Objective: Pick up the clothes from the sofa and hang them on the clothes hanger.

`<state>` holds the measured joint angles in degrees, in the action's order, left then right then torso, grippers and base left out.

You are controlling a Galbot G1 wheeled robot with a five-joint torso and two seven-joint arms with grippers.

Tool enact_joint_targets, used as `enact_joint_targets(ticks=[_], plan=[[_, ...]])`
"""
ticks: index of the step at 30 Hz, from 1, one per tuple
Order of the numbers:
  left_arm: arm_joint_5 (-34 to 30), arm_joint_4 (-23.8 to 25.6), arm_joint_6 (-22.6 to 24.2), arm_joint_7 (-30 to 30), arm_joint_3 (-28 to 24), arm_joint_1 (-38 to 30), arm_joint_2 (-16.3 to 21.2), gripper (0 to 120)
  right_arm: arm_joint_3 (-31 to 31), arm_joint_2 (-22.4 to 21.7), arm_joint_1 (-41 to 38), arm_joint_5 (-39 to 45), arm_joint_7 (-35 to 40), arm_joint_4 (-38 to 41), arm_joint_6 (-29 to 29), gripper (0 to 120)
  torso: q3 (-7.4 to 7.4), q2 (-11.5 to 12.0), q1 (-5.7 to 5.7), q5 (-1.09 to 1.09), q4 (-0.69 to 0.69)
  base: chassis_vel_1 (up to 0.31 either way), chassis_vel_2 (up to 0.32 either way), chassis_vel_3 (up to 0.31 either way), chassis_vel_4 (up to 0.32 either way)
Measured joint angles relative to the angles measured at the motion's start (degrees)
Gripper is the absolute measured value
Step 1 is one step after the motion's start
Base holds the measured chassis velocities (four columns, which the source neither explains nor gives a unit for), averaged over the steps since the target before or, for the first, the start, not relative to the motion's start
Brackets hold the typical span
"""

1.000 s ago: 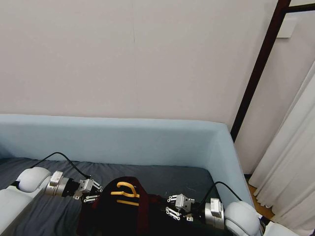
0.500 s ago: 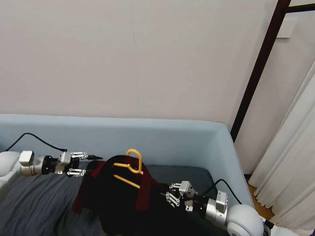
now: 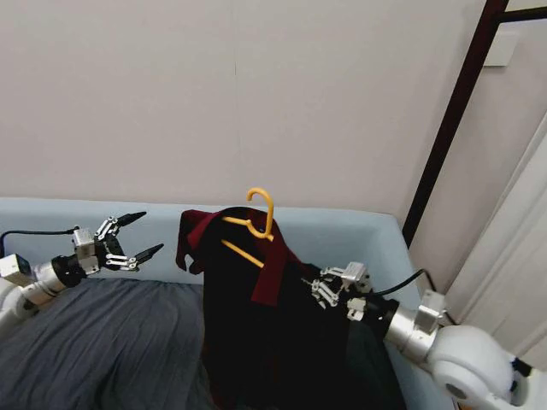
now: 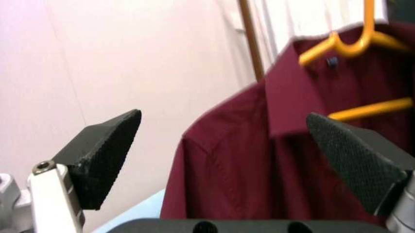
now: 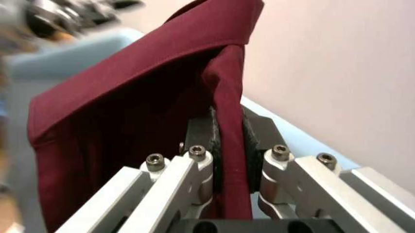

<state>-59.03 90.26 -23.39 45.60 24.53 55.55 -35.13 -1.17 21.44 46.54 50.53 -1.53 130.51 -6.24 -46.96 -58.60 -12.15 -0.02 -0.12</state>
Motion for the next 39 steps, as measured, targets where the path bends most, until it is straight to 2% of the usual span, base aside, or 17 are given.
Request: enact_joint_targets(ticks=[1, 3, 6, 7, 10, 14, 16, 18, 19, 21, 27, 32, 35, 39], plan=[[0.0, 0.0, 0.0, 0.0, 0.0, 0.0, 0.0, 100, 0.0, 0.0, 0.0, 0.0, 0.0, 0.0, 0.0, 8, 0.0, 0.0, 0.0, 0.0, 0.0, 0.0, 0.0, 0.0, 0.0], [-0.24, 4.25, 0.83, -4.47, -0.06, 3.18, -3.24, 100, -1.88, -3.87, -0.17, 2.22, 4.18, 1.91, -2.56, 8, 0.0, 0.0, 0.0, -0.02, 0.01, 0.0, 0.0, 0.0, 0.0], [-0.06, 10.43, 2.39, -8.6, -0.37, 7.43, -6.22, 100, -3.08, -7.58, -1.86, 7.99, 11.82, 4.9, -5.57, 8, 0.0, 0.0, 0.01, -0.01, 0.05, 0.0, 0.0, 0.0, 0.0], [-0.06, 10.43, 2.39, -8.6, -0.37, 7.43, -6.22, 100, -3.08, -7.58, -1.86, 7.99, 11.82, 4.9, -5.57, 8, 0.0, 0.0, 0.01, -0.01, 0.05, 0.0, 0.0, 0.0, 0.0], [2.01, 16.83, 4.27, -14.39, -0.66, 11.83, -7.75, 100, -3.54, -9.46, -4.18, 14.13, 17.89, 7.12, -6.85, 8, 0.01, 0.0, 0.01, -0.01, 0.05, 0.0, 0.0, 0.0, 0.0], [6.32, 21.98, 5.15, -20.18, -1.45, 15.72, -8.93, 100, -3.79, -9.77, -5.96, 19.38, 21.0, 8.52, -6.51, 8, 0.01, 0.0, 0.01, 0.0, 0.06, 0.0, 0.0, 0.0, 0.0], [10.22, 26.9, 6.89, -25.92, -3.6, 18.7, -10.42, 100, -3.94, -9.3, -7.34, 26.63, 24.86, 10.06, -6.06, 8, 0.01, 0.0, 0.01, 0.0, 0.05, 0.0, 0.0, 0.0, 0.0], [10.7, 27.65, 7.14, -26.67, -4.08, 19.04, -10.74, 100, -3.94, -9.12, -7.53, 27.63, 25.37, 10.28, -6.03, 8, 0.01, -0.01, 0.01, 0.0, 0.05, 0.0, 0.0, 0.0, 0.0], [12.17, 29.95, 7.82, -29.77, -5.88, 19.89, -11.91, 100, -3.94, -8.42, -7.96, 29.73, 26.65, 10.79, -5.98, 8, 0.01, 0.0, 0.01, -0.01, 0.05, 0.0, 0.0, 0.0, 0.0], [13.29, 32.44, 8.82, -32.31, -8.94, 20.27, -13.35, 100, -3.94, -7.56, -7.79, 30.3, 27.49, 11.22, -5.96, 8, 0.01, -0.01, 0.01, 0.0, 0.05, 0.0, 0.0, 0.0, 0.0], [14.53, 33.46, 8.92, -32.23, -14.21, 20.36, -13.89, 100, -3.91, -6.83, -7.26, 30.06, 28.28, 11.64, -6.59, 8, 0.0, 0.0, 0.01, -0.01, 0.04, 0.0, 0.0, 0.0, 0.0], [19.53, 32.71, 7.03, -30.77, -18.31, 19.97, -14.54, 100, -3.48, -6.16, -7.31, 28.49, 27.88, 11.43, -6.75, 8, 0.0, 0.0, 0.01, -0.02, 0.05, 0.0, 0.0, 0.0, 0.0], [20.77, 32.42, 6.89, -34.68, -21.35, 17.43, -15.29, 100, -2.6, -5.48, -6.53, 26.68, 26.78, 11.13, -6.76, 8, 0.0, 0.0, 0.01, -0.01, 0.05, 0.0, 0.0, 0.0, 0.0], [21.21, 30.66, 7.08, -37.1, -23.74, 14.01, -16.0, 100, -2.04, -4.45, -6.57, 27.31, 25.58, 10.48, -5.43, 8, 0.0, 0.0, 0.0, -0.01, 0.04, 0.0, 0.0, 0.0, 0.0]])
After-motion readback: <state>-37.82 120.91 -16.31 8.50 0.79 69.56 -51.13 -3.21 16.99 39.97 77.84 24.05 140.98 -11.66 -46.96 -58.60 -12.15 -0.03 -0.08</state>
